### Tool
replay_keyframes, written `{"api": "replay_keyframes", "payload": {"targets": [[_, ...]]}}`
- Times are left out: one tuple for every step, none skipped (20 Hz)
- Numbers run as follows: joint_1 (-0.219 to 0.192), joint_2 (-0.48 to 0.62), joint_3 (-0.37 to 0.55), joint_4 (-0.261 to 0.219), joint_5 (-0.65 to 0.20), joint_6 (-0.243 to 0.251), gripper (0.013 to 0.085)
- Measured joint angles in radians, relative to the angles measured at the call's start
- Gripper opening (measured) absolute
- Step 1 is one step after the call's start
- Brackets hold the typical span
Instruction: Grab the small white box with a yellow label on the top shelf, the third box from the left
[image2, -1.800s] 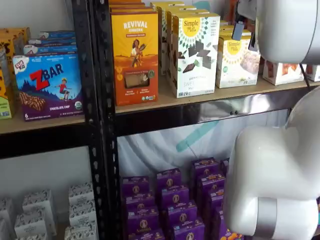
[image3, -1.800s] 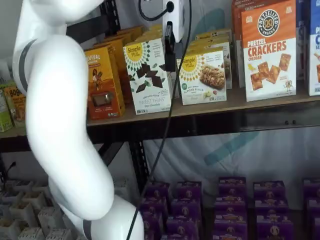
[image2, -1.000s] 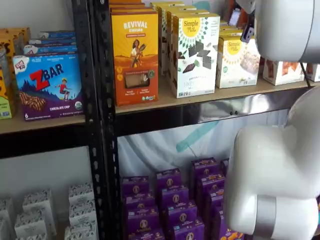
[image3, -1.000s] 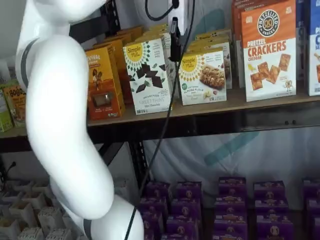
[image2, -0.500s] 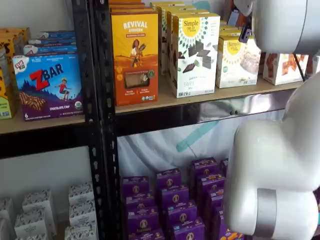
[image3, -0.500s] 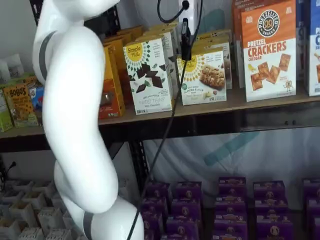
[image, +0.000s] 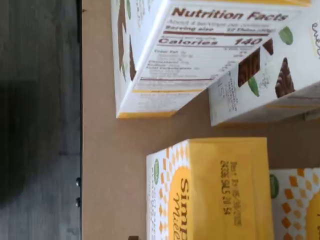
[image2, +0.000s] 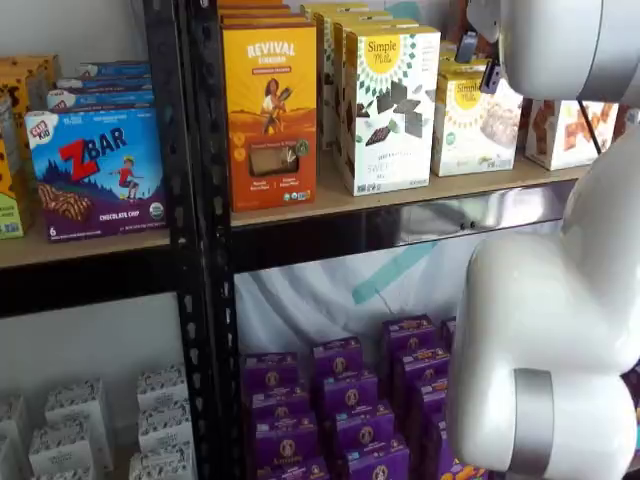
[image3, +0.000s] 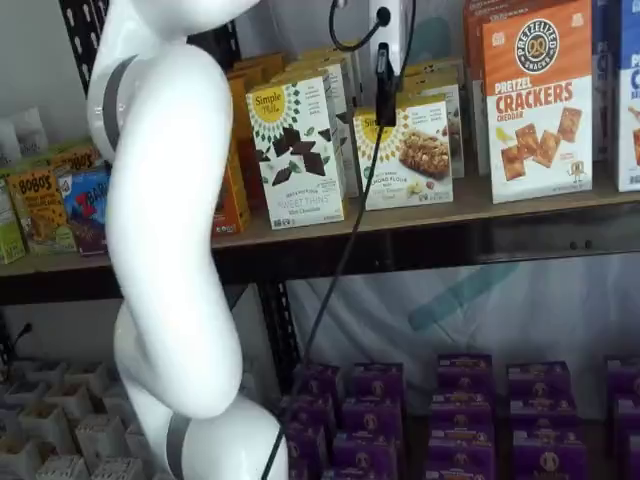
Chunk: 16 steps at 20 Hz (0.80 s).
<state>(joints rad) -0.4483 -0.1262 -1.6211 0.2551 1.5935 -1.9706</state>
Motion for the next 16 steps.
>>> {"api": "replay_keyframes", "payload": {"targets": [[0.002, 0.004, -0.002, -0.006, 0.001, 0.001, 0.085], [0.005, 0.006, -0.003, -0.015, 0.001, 0.001, 0.085], [0.009, 0.008, -0.002, -0.025, 0.0, 0.002, 0.085], [0.014, 0.01, -0.001, -0.037, 0.001, 0.004, 0.085], [0.018, 0.012, -0.001, -0.05, 0.004, 0.006, 0.085], [0.022, 0.014, -0.002, -0.06, 0.007, 0.007, 0.085], [0.026, 0.018, -0.005, -0.073, 0.015, 0.01, 0.085], [0.031, 0.022, -0.009, -0.09, 0.024, 0.012, 0.085], [0.036, 0.025, -0.011, -0.105, 0.032, 0.015, 0.085], [0.04, 0.026, -0.011, -0.116, 0.036, 0.016, 0.085], [0.043, 0.026, -0.009, -0.126, 0.038, 0.018, 0.085], [0.045, 0.026, -0.007, -0.134, 0.04, 0.019, 0.085], [0.048, 0.025, -0.005, -0.142, 0.042, 0.02, 0.085], [0.05, 0.024, -0.003, -0.147, 0.044, 0.022, 0.085], [0.052, 0.024, -0.001, -0.151, 0.047, 0.023, 0.085], [0.055, 0.024, 0.0, -0.157, 0.051, 0.026, 0.085]]}}
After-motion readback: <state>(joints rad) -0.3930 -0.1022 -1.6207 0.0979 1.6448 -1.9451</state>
